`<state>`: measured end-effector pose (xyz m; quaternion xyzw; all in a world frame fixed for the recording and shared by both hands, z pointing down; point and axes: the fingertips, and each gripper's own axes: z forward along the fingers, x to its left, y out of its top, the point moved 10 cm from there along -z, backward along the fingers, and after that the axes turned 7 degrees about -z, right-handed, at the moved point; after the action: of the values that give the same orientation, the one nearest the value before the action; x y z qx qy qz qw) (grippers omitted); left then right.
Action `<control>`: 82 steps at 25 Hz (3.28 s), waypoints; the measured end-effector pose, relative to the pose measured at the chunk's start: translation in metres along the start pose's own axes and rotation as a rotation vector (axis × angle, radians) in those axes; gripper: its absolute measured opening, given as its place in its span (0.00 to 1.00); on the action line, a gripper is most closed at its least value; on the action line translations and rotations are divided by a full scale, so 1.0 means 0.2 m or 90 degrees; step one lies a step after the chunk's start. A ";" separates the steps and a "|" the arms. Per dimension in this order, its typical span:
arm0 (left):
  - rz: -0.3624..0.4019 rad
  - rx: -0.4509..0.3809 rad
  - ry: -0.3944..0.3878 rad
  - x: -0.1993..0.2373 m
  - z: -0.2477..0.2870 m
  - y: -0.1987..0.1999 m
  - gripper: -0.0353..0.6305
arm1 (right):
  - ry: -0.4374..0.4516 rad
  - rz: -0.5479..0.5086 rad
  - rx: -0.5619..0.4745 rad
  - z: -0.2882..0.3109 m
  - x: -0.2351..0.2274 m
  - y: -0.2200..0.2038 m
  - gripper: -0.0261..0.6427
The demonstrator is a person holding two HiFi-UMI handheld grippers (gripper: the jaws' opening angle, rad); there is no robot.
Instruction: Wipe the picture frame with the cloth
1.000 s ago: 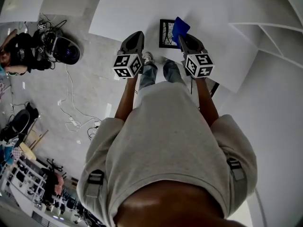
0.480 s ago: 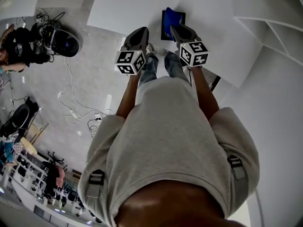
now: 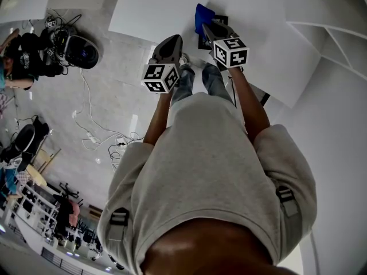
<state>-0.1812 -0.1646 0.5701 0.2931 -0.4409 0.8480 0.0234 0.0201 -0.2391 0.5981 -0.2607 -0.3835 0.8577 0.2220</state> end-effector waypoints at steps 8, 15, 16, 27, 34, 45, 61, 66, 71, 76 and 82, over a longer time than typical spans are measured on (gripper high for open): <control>-0.001 0.002 0.004 0.00 0.00 -0.02 0.08 | -0.033 0.015 0.049 0.02 -0.11 -0.06 0.13; 0.006 0.008 -0.007 -0.03 0.03 -0.02 0.08 | -0.060 0.026 0.062 -0.05 -0.21 -0.10 0.13; 0.007 0.009 -0.009 -0.04 0.04 -0.02 0.08 | -0.064 0.028 0.063 -0.07 -0.23 -0.10 0.13; 0.023 0.014 -0.029 -0.09 0.09 -0.02 0.08 | -0.112 0.046 0.071 -0.24 -0.38 -0.20 0.13; 0.029 0.011 -0.033 -0.09 0.11 -0.03 0.08 | -0.135 0.045 0.065 -0.33 -0.43 -0.23 0.13; 0.026 -0.006 -0.029 -0.09 0.08 -0.01 0.08 | -0.107 0.004 -0.019 -0.43 -0.27 -0.01 0.13; 0.016 -0.029 0.004 -0.02 -0.05 0.03 0.08 | 0.001 -0.006 -0.006 -0.15 0.05 0.05 0.13; 0.013 -0.028 0.007 0.01 -0.06 0.02 0.08 | -0.003 0.006 0.026 -0.11 0.04 -0.05 0.13; 0.015 -0.022 0.003 0.00 -0.06 0.02 0.08 | -0.013 0.023 0.062 -0.09 0.00 -0.15 0.13; 0.018 -0.016 -0.004 -0.02 -0.05 0.05 0.08 | -0.028 0.037 0.080 -0.14 -0.05 -0.18 0.13; 0.024 -0.010 -0.012 -0.05 -0.02 0.04 0.08 | -0.052 0.041 0.084 -0.21 -0.15 -0.23 0.13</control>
<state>-0.1764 -0.1644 0.5583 0.2927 -0.4530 0.8421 0.0056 0.0764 -0.2061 0.6179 -0.2226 -0.3265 0.8977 0.1948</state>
